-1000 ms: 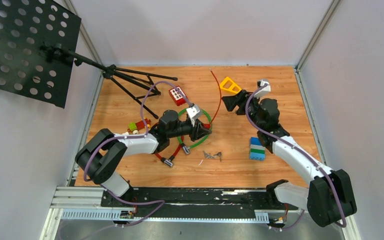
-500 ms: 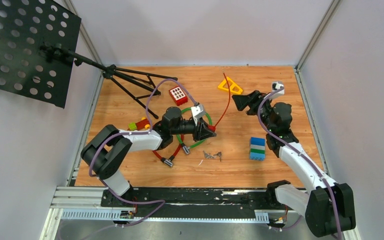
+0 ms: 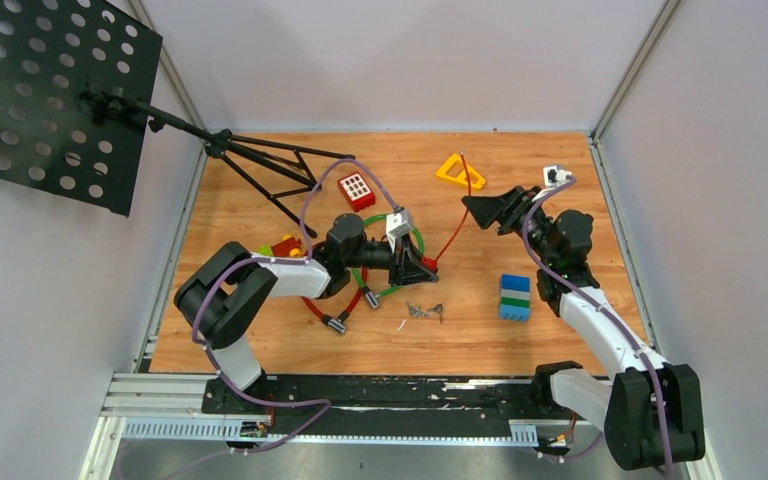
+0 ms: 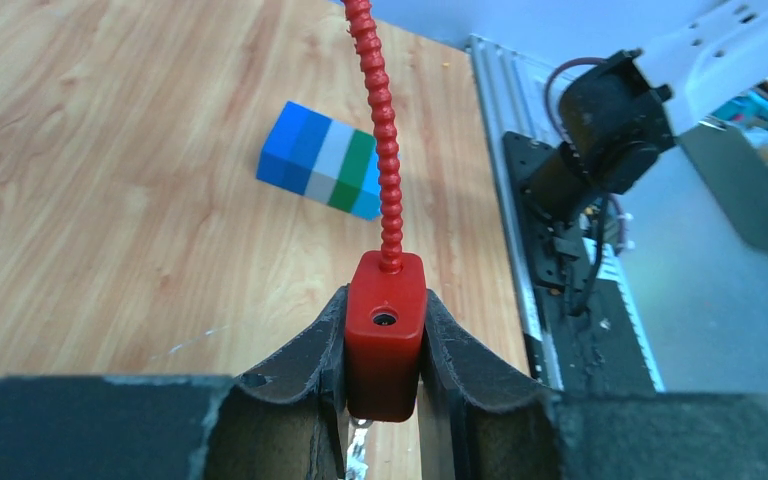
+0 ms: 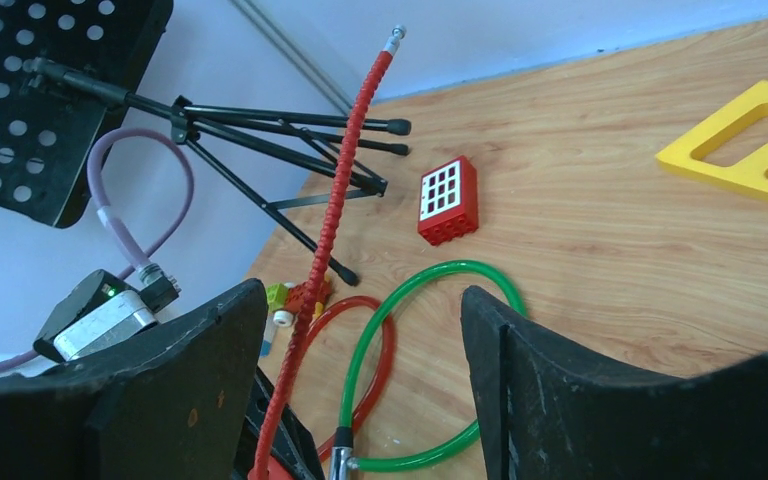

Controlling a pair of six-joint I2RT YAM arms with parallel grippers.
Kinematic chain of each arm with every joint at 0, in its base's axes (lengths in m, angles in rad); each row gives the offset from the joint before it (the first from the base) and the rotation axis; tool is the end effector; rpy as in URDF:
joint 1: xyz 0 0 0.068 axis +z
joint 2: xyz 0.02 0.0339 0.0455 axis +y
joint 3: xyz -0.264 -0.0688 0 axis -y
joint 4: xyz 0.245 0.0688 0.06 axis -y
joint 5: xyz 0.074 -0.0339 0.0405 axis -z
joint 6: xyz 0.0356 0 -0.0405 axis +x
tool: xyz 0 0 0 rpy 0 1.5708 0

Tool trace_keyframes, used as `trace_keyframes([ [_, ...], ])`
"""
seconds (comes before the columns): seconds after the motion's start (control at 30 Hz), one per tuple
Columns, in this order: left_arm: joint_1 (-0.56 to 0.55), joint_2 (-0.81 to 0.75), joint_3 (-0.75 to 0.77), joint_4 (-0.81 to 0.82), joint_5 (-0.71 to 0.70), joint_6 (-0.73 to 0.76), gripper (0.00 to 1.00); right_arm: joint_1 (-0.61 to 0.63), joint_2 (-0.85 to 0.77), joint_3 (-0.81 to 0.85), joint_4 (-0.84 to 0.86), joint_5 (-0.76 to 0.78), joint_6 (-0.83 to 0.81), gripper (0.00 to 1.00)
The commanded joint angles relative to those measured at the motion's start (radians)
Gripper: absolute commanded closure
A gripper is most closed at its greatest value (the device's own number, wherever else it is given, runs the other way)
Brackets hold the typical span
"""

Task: Lock with the key
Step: Lock the lock.

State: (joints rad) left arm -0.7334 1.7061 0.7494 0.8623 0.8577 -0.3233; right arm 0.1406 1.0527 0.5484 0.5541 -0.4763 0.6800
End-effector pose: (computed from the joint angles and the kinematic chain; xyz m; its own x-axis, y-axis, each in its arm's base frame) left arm 0.2366 -0.2494 0.2003 -0.3832 0.0656 -0.9213 0.9234 0.0029 -0.3839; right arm 0.2336 0.0496 0.2823 -0.3251 0.5184 -0.7910 -0.4804 0.6299 0.6103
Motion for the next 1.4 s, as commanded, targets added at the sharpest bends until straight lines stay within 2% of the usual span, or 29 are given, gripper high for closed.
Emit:
trace_keyframes([
  [0.0,-0.005,0.030,0.038,0.210,0.125,-0.117,1.00,-0.014,0.016,0.007,0.117,-0.085,0.052,0.30],
  [0.13,-0.004,0.052,0.043,0.254,0.143,-0.149,1.00,-0.022,0.010,-0.005,0.155,-0.104,0.064,0.37],
  [0.43,-0.005,0.059,0.048,0.246,0.148,-0.145,1.00,-0.040,0.047,-0.030,0.298,-0.173,0.139,0.54],
  [0.77,-0.005,0.061,0.053,0.229,0.143,-0.137,1.00,-0.056,0.099,-0.055,0.468,-0.233,0.242,0.98],
  [0.9,-0.004,0.055,0.048,0.215,0.125,-0.127,0.79,-0.056,0.098,-0.060,0.488,-0.224,0.246,1.00],
  [1.0,-0.004,0.032,0.041,0.160,0.081,-0.077,0.45,-0.055,0.064,-0.074,0.467,-0.174,0.230,1.00],
  [1.07,-0.004,0.010,0.028,0.125,0.030,-0.041,0.12,-0.056,0.027,-0.078,0.414,-0.125,0.207,1.00],
  [1.1,-0.004,-0.014,0.018,0.107,-0.002,-0.017,0.04,-0.057,0.003,-0.079,0.362,-0.084,0.192,1.00],
  [1.13,-0.004,-0.031,0.007,0.088,-0.039,0.004,0.01,-0.056,-0.023,-0.076,0.333,-0.066,0.178,1.00],
  [1.27,-0.005,-0.122,-0.055,0.001,-0.261,0.113,0.00,-0.051,-0.125,-0.068,0.183,0.059,0.153,1.00],
  [1.37,-0.007,-0.182,-0.116,0.018,-0.457,0.156,0.00,-0.027,-0.183,-0.073,0.125,0.171,0.162,1.00],
])
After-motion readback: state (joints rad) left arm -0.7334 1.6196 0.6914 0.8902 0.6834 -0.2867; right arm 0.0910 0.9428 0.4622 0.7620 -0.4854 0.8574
